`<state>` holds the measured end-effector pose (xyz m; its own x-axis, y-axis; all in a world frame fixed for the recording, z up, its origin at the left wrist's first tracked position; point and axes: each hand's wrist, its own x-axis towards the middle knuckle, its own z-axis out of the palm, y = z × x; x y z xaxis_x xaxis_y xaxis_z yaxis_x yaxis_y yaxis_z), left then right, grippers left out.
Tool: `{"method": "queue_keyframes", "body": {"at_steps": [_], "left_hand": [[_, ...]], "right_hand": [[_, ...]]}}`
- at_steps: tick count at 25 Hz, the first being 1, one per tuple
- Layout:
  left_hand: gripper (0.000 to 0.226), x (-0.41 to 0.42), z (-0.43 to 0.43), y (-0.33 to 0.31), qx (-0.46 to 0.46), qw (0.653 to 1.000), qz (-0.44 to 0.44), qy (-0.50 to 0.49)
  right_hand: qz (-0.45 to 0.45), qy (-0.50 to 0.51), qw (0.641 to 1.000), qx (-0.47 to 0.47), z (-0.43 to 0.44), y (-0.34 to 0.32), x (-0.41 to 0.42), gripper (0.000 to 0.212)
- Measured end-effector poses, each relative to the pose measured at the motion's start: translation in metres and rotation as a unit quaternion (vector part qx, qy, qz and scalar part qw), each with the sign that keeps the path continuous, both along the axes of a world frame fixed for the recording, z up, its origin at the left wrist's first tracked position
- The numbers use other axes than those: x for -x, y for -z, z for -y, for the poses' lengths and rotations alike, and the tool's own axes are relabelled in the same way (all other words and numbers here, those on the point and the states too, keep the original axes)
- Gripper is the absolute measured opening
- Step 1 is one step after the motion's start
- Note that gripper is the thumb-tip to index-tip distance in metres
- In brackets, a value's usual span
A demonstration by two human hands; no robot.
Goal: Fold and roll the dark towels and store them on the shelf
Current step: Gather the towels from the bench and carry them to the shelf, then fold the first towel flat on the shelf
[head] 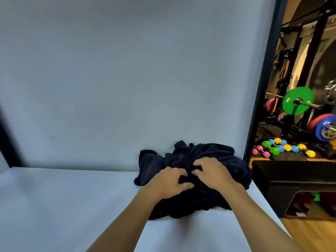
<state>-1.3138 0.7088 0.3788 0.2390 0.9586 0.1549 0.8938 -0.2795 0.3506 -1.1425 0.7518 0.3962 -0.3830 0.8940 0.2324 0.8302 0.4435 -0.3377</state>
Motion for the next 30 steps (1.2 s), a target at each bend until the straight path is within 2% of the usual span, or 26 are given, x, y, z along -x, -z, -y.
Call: {"method": "queue_keyframes", "body": {"at_steps": [3,5,7,10,13,16,18,20,22,25,28,30], "left_hand": [[0.028,0.011,-0.013,-0.030,-0.083,0.993,0.078,-0.017],[0.031,0.017,-0.025,-0.056,-0.127,0.982,0.141,-0.010],[0.037,0.017,-0.036,-0.083,-0.131,0.967,0.216,0.023],[0.026,0.005,-0.047,-0.127,-0.114,0.941,0.303,0.096],[0.017,-0.012,-0.051,-0.166,-0.135,0.917,0.339,0.162],[0.005,-0.024,-0.047,-0.202,-0.163,0.897,0.357,0.205],[0.009,-0.026,-0.043,-0.226,-0.173,0.877,0.388,0.223],[0.011,-0.025,-0.035,-0.250,-0.180,0.855,0.423,0.241],[0.016,-0.018,-0.025,-0.273,-0.182,0.842,0.440,0.253],[0.021,0.006,-0.011,-0.300,-0.189,0.861,0.407,0.239],[0.021,0.039,0.002,-0.314,-0.189,0.885,0.374,0.201],[0.016,0.061,0.012,-0.316,-0.193,0.898,0.353,0.179]], "right_hand": [[-0.057,0.032,0.998,-0.022,-0.008,-0.037,0.007,0.016],[-0.098,0.049,0.993,-0.041,-0.008,-0.070,0.009,0.023],[-0.110,0.060,0.990,-0.064,-0.005,-0.101,0.008,0.021],[-0.141,0.079,0.980,-0.112,0.010,-0.145,0.007,0.017],[-0.194,0.099,0.961,-0.172,0.034,-0.186,0.005,0.021],[-0.206,0.100,0.951,-0.209,0.055,-0.218,0.001,0.014],[-0.271,0.085,0.937,-0.204,0.066,-0.236,-0.003,0.008],[-0.379,0.048,0.911,-0.154,0.075,-0.252,-0.006,0.016],[-0.438,0.003,0.891,-0.124,0.077,-0.267,-0.002,0.021],[-0.452,-0.045,0.880,-0.137,0.072,-0.286,0.013,0.025],[-0.431,-0.089,0.891,-0.115,0.067,-0.300,0.035,0.011],[-0.413,-0.126,0.897,-0.090,0.063,-0.304,0.055,0.009]]}}
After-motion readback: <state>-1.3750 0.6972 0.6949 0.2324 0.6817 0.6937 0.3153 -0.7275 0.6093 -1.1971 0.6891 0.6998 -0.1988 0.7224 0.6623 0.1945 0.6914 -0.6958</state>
